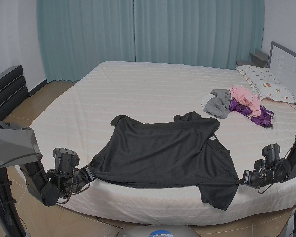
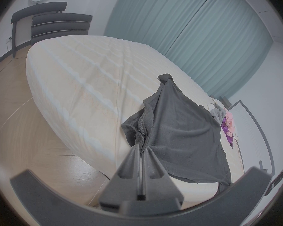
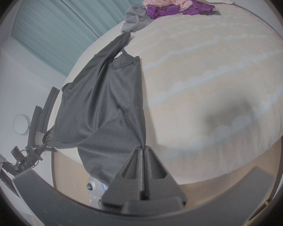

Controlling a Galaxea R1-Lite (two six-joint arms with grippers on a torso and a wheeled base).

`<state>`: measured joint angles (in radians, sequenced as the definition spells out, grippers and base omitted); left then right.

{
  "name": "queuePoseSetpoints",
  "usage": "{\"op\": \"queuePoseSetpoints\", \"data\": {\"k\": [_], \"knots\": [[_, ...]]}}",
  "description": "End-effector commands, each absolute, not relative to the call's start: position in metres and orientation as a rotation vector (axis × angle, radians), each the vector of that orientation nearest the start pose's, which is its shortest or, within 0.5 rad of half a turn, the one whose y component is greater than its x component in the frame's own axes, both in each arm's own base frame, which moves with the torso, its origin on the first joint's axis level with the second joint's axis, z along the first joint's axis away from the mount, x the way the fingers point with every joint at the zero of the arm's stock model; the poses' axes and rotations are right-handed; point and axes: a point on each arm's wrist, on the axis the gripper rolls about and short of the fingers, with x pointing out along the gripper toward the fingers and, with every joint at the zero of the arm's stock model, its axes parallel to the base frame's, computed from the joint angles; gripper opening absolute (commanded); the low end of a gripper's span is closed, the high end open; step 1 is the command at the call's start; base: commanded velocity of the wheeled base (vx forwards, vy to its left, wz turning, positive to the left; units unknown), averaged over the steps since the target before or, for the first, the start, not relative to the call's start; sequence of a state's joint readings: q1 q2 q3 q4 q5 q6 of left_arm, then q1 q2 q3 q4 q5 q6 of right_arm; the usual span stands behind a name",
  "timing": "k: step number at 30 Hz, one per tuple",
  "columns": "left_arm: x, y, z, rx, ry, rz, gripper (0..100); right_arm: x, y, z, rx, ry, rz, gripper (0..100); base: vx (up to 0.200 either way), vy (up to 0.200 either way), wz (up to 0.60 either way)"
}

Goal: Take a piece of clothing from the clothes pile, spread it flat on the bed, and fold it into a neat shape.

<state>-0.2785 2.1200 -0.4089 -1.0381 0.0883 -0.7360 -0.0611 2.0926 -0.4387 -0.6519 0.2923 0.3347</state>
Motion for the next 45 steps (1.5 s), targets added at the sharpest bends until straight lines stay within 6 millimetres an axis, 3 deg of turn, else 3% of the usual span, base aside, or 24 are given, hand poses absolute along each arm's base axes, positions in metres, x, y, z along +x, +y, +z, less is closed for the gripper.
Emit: {"op": "queuePoseSetpoints", "data": {"k": [1,7,19,20,31,42,45], "knots": [[0.274,-0.079,0.007,-0.579,0.705,0.062,0,0.253,-0.021,0.002,0.474,0.998,0.021,0,0.0,0.0,0.0],[0.273,-0.079,0.004,-0.55,0.717,0.058,0,0.242,-0.023,-0.004,0.457,1.036,0.021,0,0.0,0.0,0.0],[0.274,-0.08,0.001,-0.554,0.721,0.057,0,0.245,-0.015,-0.005,0.451,1.043,0.054,0,0.0,0.0,0.0],[0.274,-0.08,0.0,-0.556,0.722,0.056,100,0.245,-0.015,-0.005,0.455,1.045,0.055,100,0.0,0.0,0.0],[0.274,-0.08,0.004,-0.562,0.712,0.051,100,0.239,-0.016,0.004,0.513,1.019,0.052,100,0.0,0.0,0.0],[0.271,-0.071,0.046,-0.594,0.575,0.026,100,0.23,-0.019,0.024,0.542,0.949,0.06,100,0.0,0.0,0.0],[0.272,-0.07,0.047,-0.598,0.57,0.027,100,0.23,-0.019,0.025,0.541,0.947,0.06,100,0.0,0.0,0.0]]}}
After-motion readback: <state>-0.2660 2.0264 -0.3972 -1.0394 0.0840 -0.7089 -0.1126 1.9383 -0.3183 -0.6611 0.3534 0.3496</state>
